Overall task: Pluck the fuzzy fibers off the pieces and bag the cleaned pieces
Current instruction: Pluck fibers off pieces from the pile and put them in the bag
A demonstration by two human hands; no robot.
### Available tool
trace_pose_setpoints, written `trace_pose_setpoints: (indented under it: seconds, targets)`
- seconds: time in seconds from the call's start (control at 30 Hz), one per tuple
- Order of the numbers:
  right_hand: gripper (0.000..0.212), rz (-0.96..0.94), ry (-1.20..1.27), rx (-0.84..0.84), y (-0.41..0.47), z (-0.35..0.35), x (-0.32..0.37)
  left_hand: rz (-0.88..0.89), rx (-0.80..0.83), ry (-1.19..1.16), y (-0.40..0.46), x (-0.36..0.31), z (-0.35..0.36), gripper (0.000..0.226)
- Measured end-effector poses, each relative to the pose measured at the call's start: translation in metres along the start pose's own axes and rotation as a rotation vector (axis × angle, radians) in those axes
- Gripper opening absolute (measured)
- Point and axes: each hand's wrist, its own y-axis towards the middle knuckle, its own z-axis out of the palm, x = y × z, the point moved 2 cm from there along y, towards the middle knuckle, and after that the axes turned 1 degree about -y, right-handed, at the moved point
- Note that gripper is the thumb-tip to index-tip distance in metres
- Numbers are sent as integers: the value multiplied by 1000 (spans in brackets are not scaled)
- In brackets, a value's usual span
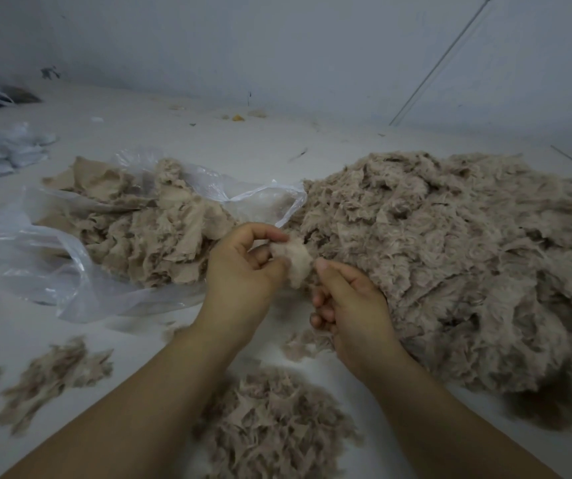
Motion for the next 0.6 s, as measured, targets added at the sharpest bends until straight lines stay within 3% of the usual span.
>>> trace_pose_setpoints:
  seconds: [0.13,0.23,0.37,0.6]
  targets:
    - [21,-34,-77,-3,0,0,0,-22,109,-14,-4,1,8,32]
    - [15,-34,-81,-19,-1,-1,-2,-15,58,-21,-3,1,5,34]
    - [15,-48,-86,-9,-2,1,-1,-39,-10,-83,-1,3,3,20]
    - [12,-9,-55,-31,-1,0,-2,-99,-86,-36,3,7,-2,47]
